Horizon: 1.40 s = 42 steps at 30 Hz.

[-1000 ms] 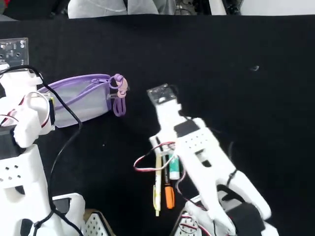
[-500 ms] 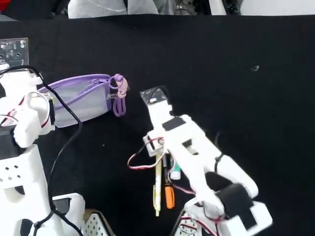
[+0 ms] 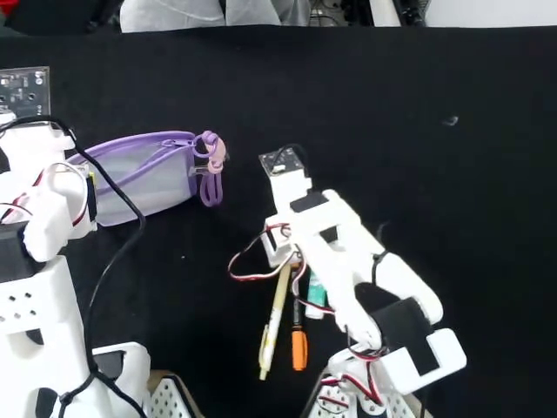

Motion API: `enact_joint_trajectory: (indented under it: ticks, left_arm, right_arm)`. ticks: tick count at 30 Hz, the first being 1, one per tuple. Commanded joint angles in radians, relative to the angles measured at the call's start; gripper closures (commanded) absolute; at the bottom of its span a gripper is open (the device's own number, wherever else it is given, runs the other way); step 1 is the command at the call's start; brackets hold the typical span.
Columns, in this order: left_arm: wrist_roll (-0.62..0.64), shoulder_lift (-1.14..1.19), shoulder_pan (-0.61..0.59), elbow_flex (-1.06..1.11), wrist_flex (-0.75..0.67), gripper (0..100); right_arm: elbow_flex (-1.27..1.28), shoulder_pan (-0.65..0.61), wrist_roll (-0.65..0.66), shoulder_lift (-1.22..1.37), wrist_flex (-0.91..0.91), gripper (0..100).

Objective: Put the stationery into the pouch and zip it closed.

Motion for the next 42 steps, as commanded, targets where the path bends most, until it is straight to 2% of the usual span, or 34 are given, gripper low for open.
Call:
enact_joint_trajectory:
  ticks: [1, 4, 7, 15, 22, 30, 38, 42]
  left_arm:
    - [0.006, 0.015, -0.001, 0.05, -0.002, 97]
    - [0.006, 0.015, -0.001, 0.05, -0.002, 97]
    - [0.006, 0.015, -0.001, 0.05, -0.002, 97]
    - [0.006, 0.015, 0.001, 0.05, -0.002, 97]
    - [0.006, 0.015, 0.001, 0.05, -0.002, 97]
    - [0.006, 0.015, 0.002, 0.05, -0.002, 97]
    - [0.012, 0.015, 0.004, 0.076, -0.049, 97]
    - [0.012, 0.014, 0.073, 0.077, -0.061, 97]
  right_arm:
    - [-0.025, 0.017, 0.009, 0.007, -0.009, 97.5]
    - [-0.025, 0.017, 0.08, 0.007, -0.009, 98.5]
    - [-0.025, 0.026, 0.094, 0.007, -0.009, 98.6]
    - [-0.14, 0.195, 0.097, 0.005, -0.008, 98.7]
    - [-0.337, 0.304, 0.091, -0.108, 0.13, 98.7]
    - [-0.487, 0.232, 0.087, -0.415, 0.173, 98.7]
    - [-0.506, 0.117, 0.089, -0.725, 0.029, 98.7]
    - [-0.506, 0.092, 0.089, -0.812, -0.017, 98.7]
